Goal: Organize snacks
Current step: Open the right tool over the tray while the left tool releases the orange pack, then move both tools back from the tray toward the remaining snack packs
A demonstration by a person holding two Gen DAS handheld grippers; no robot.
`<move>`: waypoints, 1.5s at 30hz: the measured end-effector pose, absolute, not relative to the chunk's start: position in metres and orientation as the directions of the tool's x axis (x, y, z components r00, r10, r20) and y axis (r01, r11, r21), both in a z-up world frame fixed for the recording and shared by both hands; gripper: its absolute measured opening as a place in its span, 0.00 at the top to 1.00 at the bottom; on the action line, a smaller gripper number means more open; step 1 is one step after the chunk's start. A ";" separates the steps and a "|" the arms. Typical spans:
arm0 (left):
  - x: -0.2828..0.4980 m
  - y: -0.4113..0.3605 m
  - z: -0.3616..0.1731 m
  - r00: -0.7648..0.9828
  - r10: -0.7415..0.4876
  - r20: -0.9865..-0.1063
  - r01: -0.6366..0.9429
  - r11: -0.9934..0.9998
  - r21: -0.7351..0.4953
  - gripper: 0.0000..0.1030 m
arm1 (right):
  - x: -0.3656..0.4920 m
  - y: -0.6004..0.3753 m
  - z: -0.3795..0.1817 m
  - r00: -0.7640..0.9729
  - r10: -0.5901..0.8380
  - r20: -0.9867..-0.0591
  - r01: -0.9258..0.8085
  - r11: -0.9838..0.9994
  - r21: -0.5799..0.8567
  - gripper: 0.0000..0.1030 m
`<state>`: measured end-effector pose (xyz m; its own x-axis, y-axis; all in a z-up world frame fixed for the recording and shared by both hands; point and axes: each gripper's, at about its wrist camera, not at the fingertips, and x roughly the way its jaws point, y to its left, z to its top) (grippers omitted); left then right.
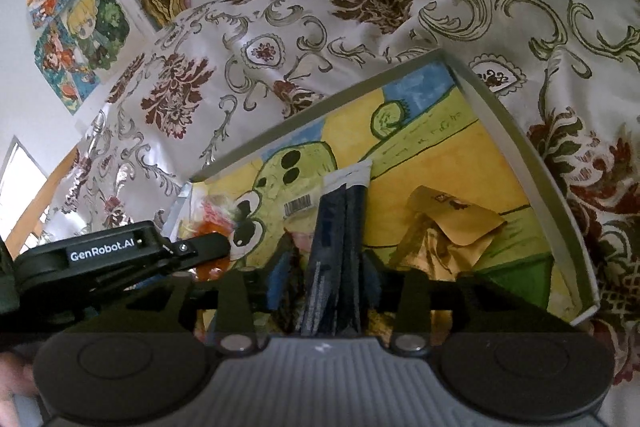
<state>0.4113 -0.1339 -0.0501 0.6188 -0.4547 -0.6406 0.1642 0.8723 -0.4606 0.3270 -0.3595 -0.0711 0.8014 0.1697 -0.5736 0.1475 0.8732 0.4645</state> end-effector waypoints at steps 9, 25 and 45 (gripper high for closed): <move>0.398 -0.132 -0.024 0.655 -0.433 -0.620 0.163 0.881 -0.443 0.27 | 0.318 -0.354 -0.054 0.816 0.149 -0.558 0.133 0.892 0.432 0.21; 0.303 -0.119 0.051 0.814 -0.363 -0.453 0.232 0.919 -0.319 0.01 | 0.250 -0.352 0.012 0.918 0.073 -0.389 0.098 0.911 0.402 0.00; 0.168 -0.044 0.080 0.897 -0.275 -0.346 0.217 0.956 -0.198 0.01 | 0.130 -0.323 0.043 0.975 0.061 -0.213 0.030 0.915 0.403 0.00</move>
